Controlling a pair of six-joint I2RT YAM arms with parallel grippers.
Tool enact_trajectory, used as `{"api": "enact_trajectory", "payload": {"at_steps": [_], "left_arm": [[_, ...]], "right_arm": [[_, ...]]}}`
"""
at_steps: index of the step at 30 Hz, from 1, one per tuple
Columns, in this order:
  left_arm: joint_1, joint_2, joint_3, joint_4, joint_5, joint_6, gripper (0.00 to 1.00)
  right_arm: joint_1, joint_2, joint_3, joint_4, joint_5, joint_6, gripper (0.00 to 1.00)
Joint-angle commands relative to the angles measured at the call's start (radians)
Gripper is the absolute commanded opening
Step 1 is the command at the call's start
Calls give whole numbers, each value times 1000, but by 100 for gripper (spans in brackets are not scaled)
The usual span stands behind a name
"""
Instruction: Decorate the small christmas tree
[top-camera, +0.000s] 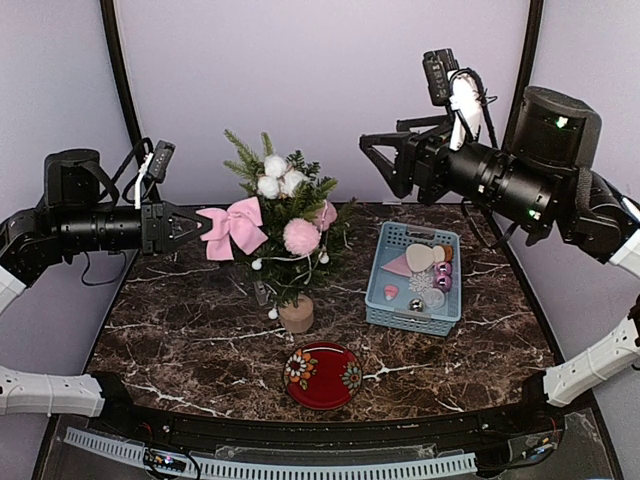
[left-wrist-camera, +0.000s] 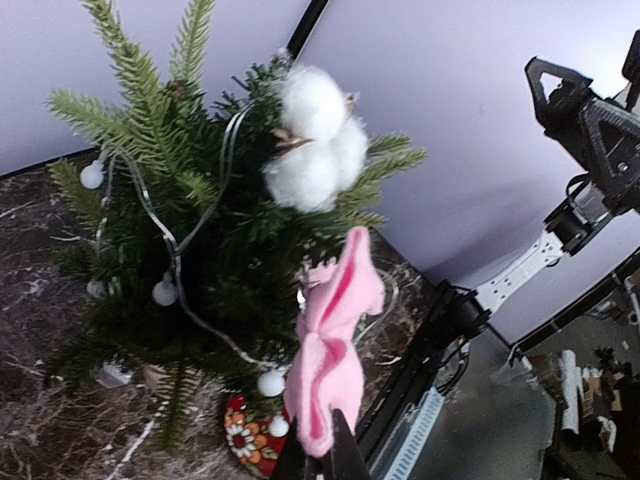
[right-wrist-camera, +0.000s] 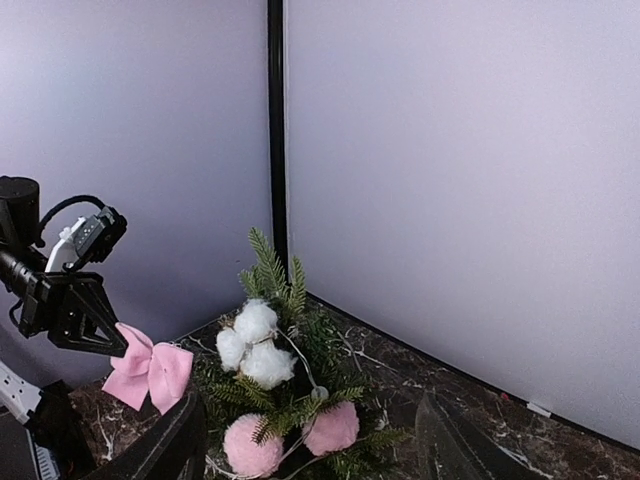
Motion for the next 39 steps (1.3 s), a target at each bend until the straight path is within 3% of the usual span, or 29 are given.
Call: {"api": "enact_trajectory", "payload": {"at_steps": [1, 7, 15, 28, 39], "left_arm": [[57, -11, 19, -119, 17, 209, 0], [87, 46, 70, -242, -61, 411, 0], [104, 98, 53, -178, -10, 543, 0], [138, 235, 112, -103, -180, 605, 0], [157, 320, 188, -91, -211, 646, 0]], "right_arm": [[-26, 16, -49, 44, -72, 61, 73], [-37, 23, -64, 47, -100, 79, 73], [-44, 22, -83, 55, -107, 88, 74], [-46, -5, -119, 76, -111, 119, 74], [-46, 10, -117, 84, -123, 127, 74]]}}
